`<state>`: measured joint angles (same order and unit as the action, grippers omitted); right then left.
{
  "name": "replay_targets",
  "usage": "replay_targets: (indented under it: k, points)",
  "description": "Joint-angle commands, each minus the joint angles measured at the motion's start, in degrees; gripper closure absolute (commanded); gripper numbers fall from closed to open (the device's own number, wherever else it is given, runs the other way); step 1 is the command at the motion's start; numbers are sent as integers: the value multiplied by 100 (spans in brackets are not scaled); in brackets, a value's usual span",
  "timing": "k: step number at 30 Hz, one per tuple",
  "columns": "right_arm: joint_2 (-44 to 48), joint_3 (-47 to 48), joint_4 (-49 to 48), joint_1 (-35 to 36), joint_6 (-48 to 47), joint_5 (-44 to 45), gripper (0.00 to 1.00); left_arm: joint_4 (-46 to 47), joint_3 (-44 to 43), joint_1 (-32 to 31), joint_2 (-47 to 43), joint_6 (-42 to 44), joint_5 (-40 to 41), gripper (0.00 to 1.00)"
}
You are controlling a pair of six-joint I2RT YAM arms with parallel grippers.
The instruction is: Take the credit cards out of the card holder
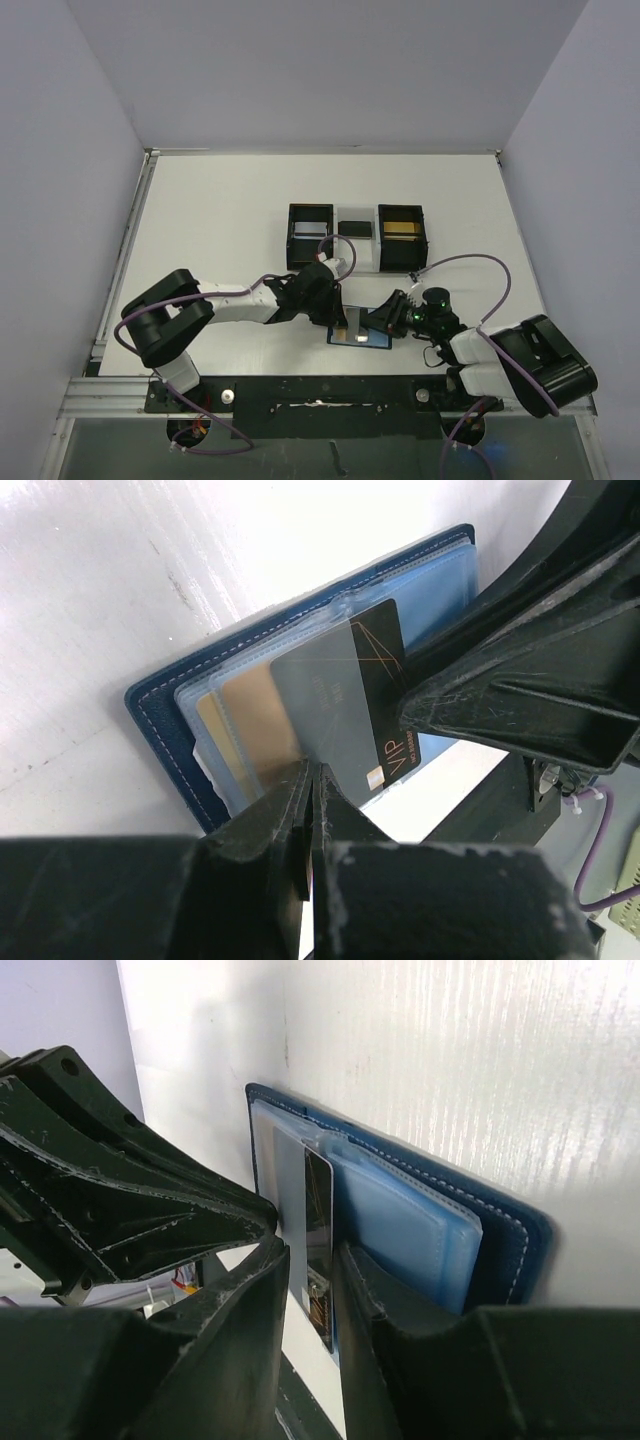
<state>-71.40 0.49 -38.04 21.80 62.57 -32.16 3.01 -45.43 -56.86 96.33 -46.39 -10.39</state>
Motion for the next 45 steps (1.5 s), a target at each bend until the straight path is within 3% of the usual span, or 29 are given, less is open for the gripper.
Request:
replay_targets:
  k: [1, 10, 13, 16, 18, 22, 26, 30, 39, 45]
  points:
    - [-343, -407, -915, 110, -12, 154, 74, -650, -8, 35, 292, 202, 245, 100]
    - [-682, -391, -1714, 258, -8, -195, 84, -513, 209, 33, 255, 151, 229, 100]
    - [-736, -303, -1653, 301, -72, -254, 88, -441, 224, 26, 313, 95, 210, 100]
    - [-730, -270, -1492, 284, -113, -323, 100, -450, 248, 26, 276, 57, 229, 100]
    - [-588, -298, -1356, 233, -104, -321, 100, -523, 273, 26, 186, 53, 345, 100]
    - [145, -174, -58, -12, -234, -134, 100, -642, 345, 52, 58, 48, 528, 100]
    - [1382, 349, 2187, -111, -763, 184, 100, -693, 315, 46, 58, 72, 607, 100]
    - [2318, 707, 3596, -319, -1195, 566, 100, -759, 282, 43, -52, 62, 727, 100]
    - [2923, 852, 3618, -334, -1432, 361, 100, -565, 378, 26, -761, 212, 860, 100]
    - [3381, 1055, 3133, -216, -1607, 412, 100, -604, 364, 60, -1561, 509, 1076, 85]
